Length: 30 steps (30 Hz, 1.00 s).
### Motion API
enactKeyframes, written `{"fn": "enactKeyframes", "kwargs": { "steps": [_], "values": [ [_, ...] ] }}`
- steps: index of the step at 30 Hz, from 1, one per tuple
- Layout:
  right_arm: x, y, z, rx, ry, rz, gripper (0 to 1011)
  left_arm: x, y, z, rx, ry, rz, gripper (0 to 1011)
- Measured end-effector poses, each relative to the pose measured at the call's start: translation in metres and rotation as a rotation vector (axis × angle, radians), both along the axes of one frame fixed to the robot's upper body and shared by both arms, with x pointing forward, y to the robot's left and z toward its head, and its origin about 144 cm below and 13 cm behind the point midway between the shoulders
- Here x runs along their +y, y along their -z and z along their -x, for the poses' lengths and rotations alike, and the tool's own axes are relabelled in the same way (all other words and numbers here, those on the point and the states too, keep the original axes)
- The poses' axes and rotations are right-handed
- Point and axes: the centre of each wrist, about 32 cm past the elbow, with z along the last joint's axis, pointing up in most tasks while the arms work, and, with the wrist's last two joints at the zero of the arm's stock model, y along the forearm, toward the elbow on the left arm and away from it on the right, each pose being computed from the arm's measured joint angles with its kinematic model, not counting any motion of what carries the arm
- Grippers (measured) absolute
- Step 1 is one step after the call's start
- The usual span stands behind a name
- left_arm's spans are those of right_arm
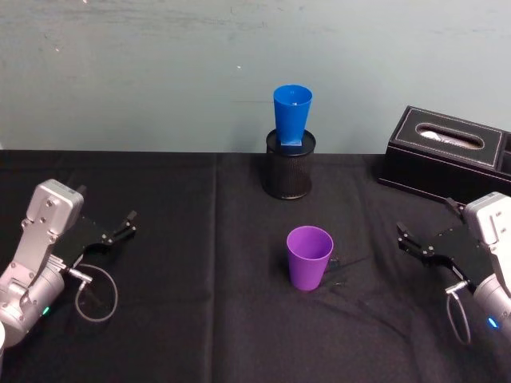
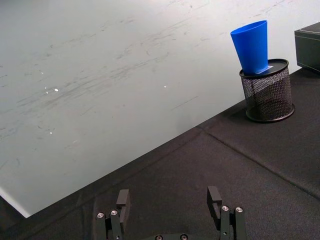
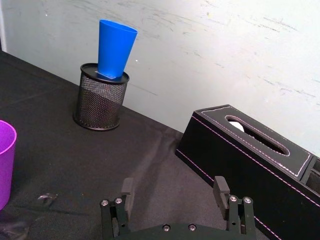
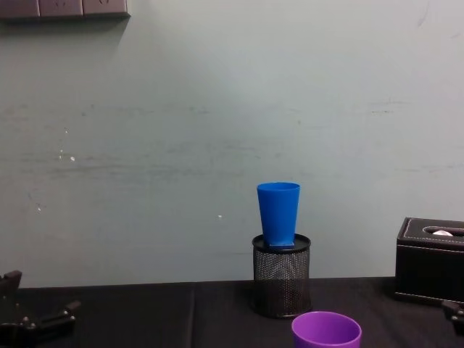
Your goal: Pick up one cup with a gripper and tap it against the other cup.
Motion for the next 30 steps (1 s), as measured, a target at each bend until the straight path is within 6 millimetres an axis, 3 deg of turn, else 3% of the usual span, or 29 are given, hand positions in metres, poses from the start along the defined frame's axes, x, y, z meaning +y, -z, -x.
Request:
{"fn": "enactKeyframes", "kwargs": {
  "steps": [30],
  "values": [
    [0.0000,0.0000,0.0000,0.000,0.000,0.000,1002,0.0000,0.0000,0.0000,0.000,0.000,0.000,1011]
  ]
}}
